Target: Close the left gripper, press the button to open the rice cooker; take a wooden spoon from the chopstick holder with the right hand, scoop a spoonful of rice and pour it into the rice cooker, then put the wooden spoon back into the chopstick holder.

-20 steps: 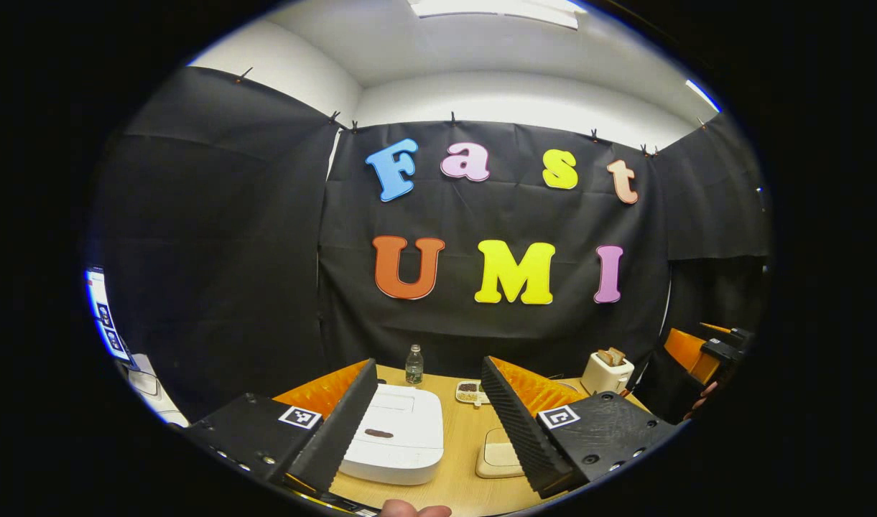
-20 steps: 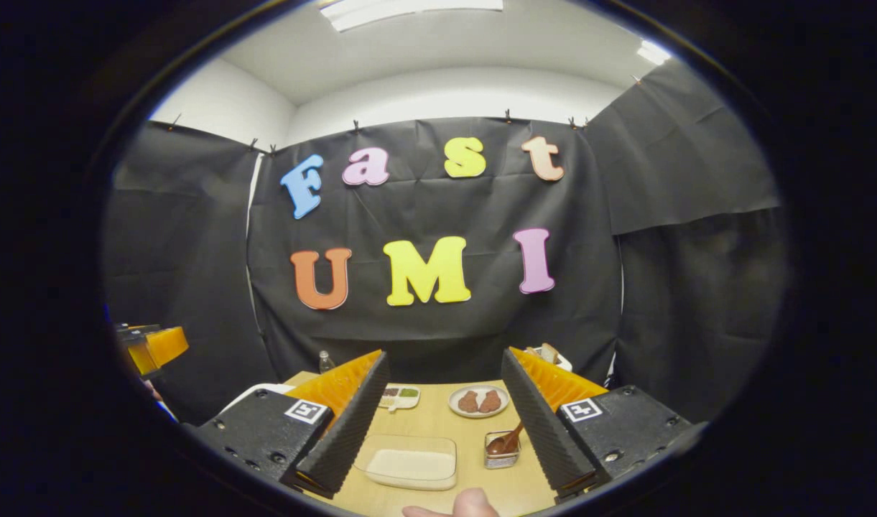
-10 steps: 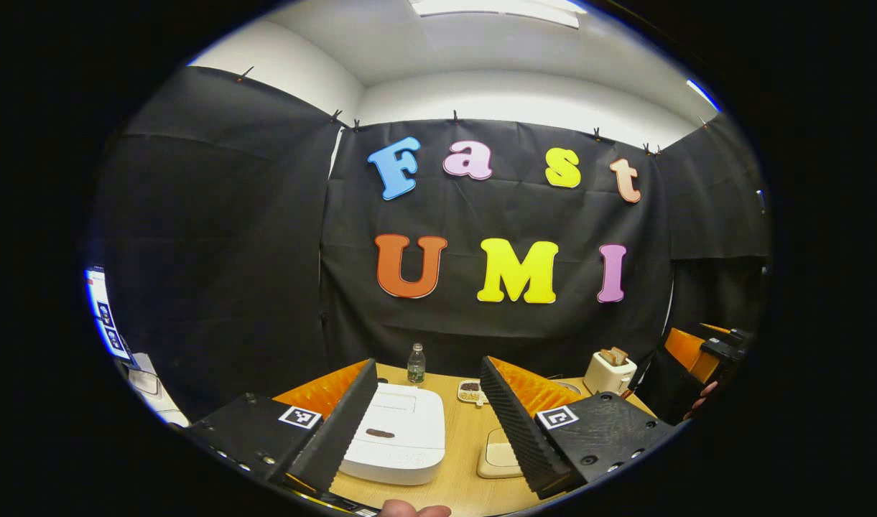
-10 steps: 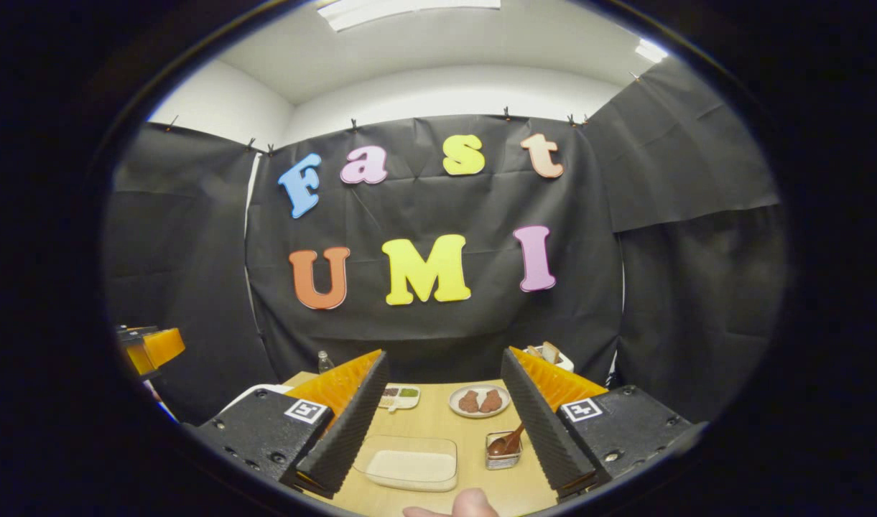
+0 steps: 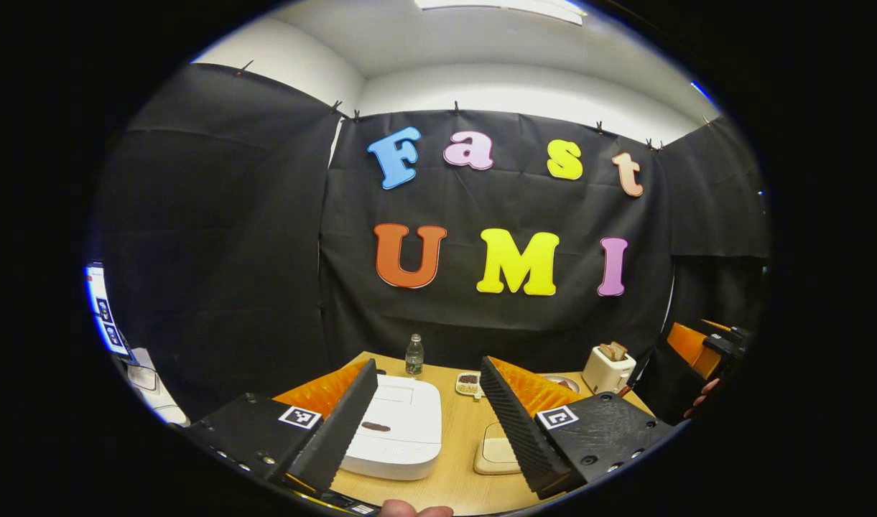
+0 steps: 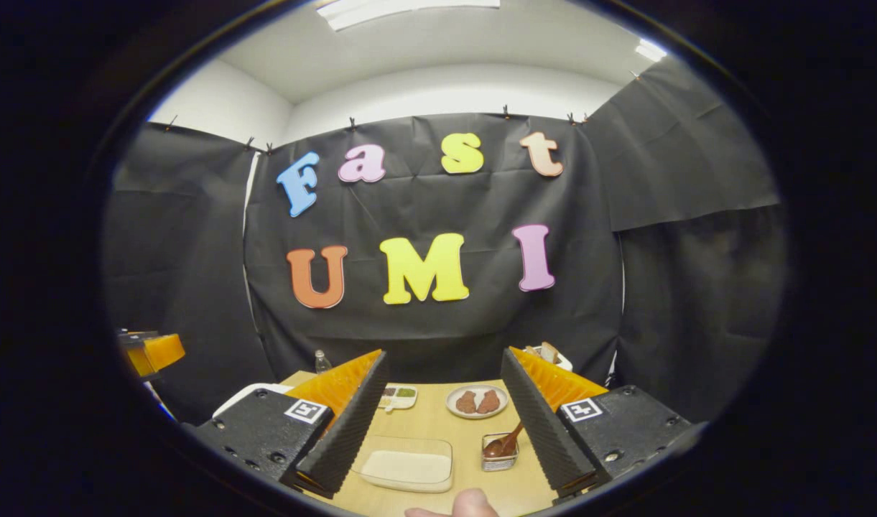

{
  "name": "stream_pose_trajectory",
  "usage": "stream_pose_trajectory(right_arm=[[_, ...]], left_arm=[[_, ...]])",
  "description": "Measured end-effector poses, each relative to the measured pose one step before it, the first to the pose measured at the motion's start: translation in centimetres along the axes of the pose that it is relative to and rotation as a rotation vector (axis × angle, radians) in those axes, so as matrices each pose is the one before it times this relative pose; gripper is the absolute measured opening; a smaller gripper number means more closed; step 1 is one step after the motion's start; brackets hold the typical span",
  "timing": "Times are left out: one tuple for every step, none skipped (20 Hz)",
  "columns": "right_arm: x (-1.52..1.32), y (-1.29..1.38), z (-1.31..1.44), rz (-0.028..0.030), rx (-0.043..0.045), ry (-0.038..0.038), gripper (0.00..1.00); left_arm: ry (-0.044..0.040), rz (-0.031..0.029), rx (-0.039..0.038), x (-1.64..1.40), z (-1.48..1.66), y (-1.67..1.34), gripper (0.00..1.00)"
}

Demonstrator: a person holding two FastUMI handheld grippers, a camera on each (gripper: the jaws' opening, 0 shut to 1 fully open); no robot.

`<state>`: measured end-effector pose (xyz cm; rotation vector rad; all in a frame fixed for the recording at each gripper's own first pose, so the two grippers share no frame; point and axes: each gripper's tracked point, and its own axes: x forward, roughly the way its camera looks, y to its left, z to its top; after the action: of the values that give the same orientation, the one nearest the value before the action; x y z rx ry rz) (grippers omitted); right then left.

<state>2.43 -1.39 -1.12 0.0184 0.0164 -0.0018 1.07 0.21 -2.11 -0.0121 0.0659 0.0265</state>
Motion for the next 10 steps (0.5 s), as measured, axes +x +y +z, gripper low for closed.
stream_pose_trajectory(right_arm=[[0.161, -0.098, 0.003, 0.00052, -0.00025, 0.00054, 0.97], [0.092, -0.172, -0.017, -0.00016, -0.00040, 0.00005, 1.00], [0.158, -0.199, -0.004, -0.00005, -0.00015, -0.00136, 1.00], [0.110, -0.166, 0.006, -0.00090, -0.00096, -0.00034, 1.00], [0.132, -0.165, -0.012, 0.00037, -0.00199, 0.00095, 1.00], [0.214, -0.273, -0.081, -0.00039, -0.00154, -0.00096, 1.00], [0.192, -0.197, -0.001, 0.00056, -0.00219, 0.00057, 1.00], [0.147, 0.009, -0.141, 0.01096, 0.00085, 0.00132, 0.97], [0.211, 0.116, -0.017, 0.01478, 0.00372, -0.00073, 1.00], [0.244, -0.179, -0.062, 0.00635, 0.00046, -0.00351, 1.00]], left_arm=[[0.00622, 0.00106, 0.00607, 0.006, -0.095, 0.028, 0.94], [0.00347, 0.00109, 0.00366, 0.027, -0.066, 0.064, 0.93], [0.00362, -0.00099, 0.00097, 0.037, -0.166, 0.003, 0.94], [0.00315, 0.00119, 0.00072, 0.038, -0.113, -0.060, 0.94], [0.00750, -0.00280, -0.00017, 0.017, -0.104, 0.031, 0.94], [0.01162, -0.00376, -0.00036, -0.009, -0.436, 0.022, 0.94], [0.02009, -0.00986, -0.00208, 0.231, -0.534, -0.092, 0.94], [0.03302, -0.01125, -0.00886, 0.250, -0.869, -0.008, 0.94], [0.05761, -0.00686, -0.01453, 0.402, -1.303, 0.241, 0.94], [0.04747, -0.00605, -0.00995, 0.543, -1.044, 0.499, 0.94]])
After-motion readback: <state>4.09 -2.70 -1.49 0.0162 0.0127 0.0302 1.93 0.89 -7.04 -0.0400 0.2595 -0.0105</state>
